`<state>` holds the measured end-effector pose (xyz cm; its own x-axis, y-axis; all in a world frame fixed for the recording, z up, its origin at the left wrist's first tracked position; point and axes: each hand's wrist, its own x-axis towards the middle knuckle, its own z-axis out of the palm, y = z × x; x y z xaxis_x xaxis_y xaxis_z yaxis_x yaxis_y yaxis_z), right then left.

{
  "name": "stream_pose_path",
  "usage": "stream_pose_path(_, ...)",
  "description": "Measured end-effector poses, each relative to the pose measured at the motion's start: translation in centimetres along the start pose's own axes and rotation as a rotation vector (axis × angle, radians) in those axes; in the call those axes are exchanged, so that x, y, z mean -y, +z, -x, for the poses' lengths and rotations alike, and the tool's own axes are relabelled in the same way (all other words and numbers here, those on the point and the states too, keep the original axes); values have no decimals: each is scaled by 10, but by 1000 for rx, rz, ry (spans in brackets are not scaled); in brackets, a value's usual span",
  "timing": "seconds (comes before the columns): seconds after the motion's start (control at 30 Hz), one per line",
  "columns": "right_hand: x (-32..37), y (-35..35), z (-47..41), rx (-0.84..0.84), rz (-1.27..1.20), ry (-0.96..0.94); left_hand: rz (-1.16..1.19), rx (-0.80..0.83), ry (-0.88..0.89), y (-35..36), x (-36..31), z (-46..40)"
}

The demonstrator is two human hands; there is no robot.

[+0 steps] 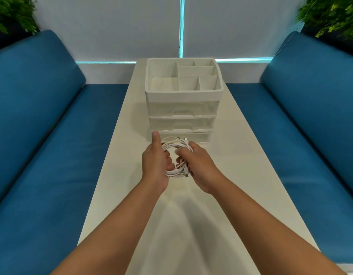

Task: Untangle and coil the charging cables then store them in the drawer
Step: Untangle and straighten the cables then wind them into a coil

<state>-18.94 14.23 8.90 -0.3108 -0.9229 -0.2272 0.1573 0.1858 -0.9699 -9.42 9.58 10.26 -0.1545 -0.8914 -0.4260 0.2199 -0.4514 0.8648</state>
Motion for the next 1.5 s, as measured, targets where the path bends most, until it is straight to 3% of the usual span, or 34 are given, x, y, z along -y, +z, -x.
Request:
stream_pose_path(0.13, 9, -7, -3, 9, 153, -70, -7, 122, -7, -9, -2, 0)
stream_pose_path(0.3, 23, -24, -9, 93, 409, -46, -221, 272, -77, -16, -31, -5)
stream_pose_path(0.4, 30, -24, -11, 209, 628, -57, -636, 311, -41, -6, -42, -4)
stream_pose_path(0.47, 38, -20, -11, 262, 721, -72, -977, 336, 79, 4, -37, -1)
stream_pose_path(0.53, 42, -16, -11, 279, 740, -85, -1132, 267, 257, 10, -24, -6)
stream_pose_path(0.6, 38, -11, -11, 230, 693, -118, -1067, 168, 369, 9, -15, -12)
stream_pose_path(0.67, 28, -8, -12, 107, 618, -187, -894, 110, 370, 7, -10, -19)
stream_pose_path(0.73, 20, -6, -12, -12, 452, -167, -716, 54, 304, 5, -6, -22)
stream_pose_path(0.83, 17, -9, -12, -44, 150, -48, -489, -23, 173, 4, -4, -19)
stream_pose_path(0.93, 17, 0, -7, -134, 82, -32, -354, -63, 104, 6, -2, -19)
stream_pose_path(1.1, 16, 13, -9, -279, 113, -33, -351, -71, 56, 11, 1, -17)
stream_pose_path(1.4, 18, 2, -13, -269, 209, -110, -214, 39, -100, 4, 0, -18)
stream_pose_path(1.5, 21, -4, -14, -216, 229, -114, -383, 14, 55, 0, 0, -26)
